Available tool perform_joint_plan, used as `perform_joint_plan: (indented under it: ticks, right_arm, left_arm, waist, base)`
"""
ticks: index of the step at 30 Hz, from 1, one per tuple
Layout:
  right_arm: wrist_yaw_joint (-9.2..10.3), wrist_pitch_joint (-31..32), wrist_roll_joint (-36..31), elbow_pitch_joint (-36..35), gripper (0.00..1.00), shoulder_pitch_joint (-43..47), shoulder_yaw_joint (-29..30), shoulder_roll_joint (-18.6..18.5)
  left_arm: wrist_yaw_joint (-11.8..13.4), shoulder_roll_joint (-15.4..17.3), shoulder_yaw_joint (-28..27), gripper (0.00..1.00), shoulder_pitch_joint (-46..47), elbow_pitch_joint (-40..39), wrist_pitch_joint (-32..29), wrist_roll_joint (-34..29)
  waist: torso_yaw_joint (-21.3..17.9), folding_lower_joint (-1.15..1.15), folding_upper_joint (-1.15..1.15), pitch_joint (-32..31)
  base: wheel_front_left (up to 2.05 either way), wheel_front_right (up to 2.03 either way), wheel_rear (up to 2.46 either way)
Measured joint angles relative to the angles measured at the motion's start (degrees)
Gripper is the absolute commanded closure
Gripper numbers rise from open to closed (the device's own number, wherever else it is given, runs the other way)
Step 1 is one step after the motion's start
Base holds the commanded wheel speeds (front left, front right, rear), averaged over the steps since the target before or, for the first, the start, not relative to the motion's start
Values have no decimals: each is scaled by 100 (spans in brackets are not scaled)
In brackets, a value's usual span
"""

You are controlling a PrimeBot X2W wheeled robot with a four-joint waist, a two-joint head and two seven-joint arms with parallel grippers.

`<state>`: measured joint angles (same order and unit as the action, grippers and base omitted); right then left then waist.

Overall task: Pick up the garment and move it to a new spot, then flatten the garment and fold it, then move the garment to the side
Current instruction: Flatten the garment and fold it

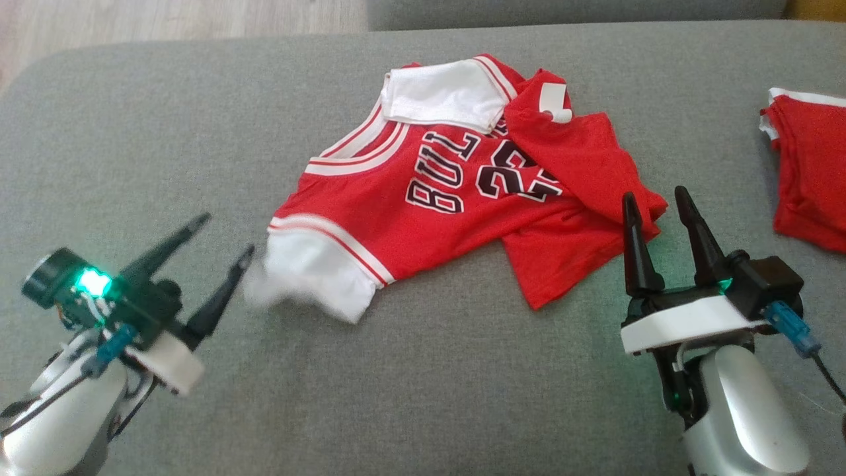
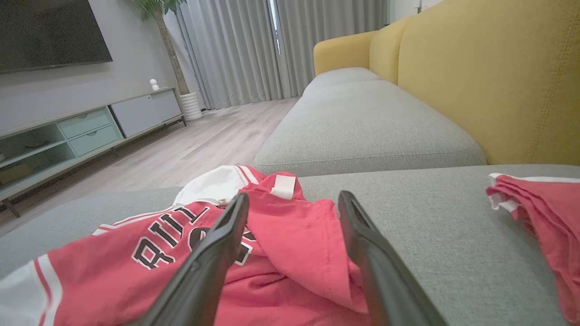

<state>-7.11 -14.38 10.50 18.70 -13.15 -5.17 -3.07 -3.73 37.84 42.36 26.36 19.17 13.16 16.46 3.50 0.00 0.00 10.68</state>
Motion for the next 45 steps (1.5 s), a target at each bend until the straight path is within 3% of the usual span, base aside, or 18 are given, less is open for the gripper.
perform_joint_plan:
  ticks: [7,14,17,19,27,34,45]
  right_arm:
    - [0,0,-52,20,0,77,-20,0]
    - [0,0,-62,13,0,327,-79,1]
    - [0,0,-68,-3,0,371,-93,1]
    - [0,0,-66,-16,0,393,-102,0]
    - [0,0,-46,20,0,661,-194,4]
    - [0,13,-238,26,0,665,-572,4]
    - [0,567,-571,720,0,599,-1274,7]
  left_arm:
    - [926,-766,-1076,0,-194,-324,122,895]
    - [1238,-1820,-2384,0,-1264,-1618,140,1163]
    - [1178,-2293,-2538,0,-1859,-1728,147,992]
    - [1137,-2416,-2544,0,-2041,-1701,147,882]
    - [554,-2978,-2861,0,-2467,-1425,147,289]
    - [138,-3208,-3144,0,-2440,-1317,147,-43]
    - [-143,-3409,-3166,0,-2399,-1015,147,-352]
  waist:
    - [-1,0,0,-209]
    - [-61,0,0,-455]
    - [-73,0,0,-534]
    - [-73,0,0,-558]
    - [-48,0,0,-668]
    - [35,0,0,-611]
    - [251,1,0,-480]
  base:
    - [0,0,0]
    - [0,0,0]
    - [0,0,0]
    - [0,0,0]
    - [0,0,0]
    - [0,0,0]
    - [0,0,0]
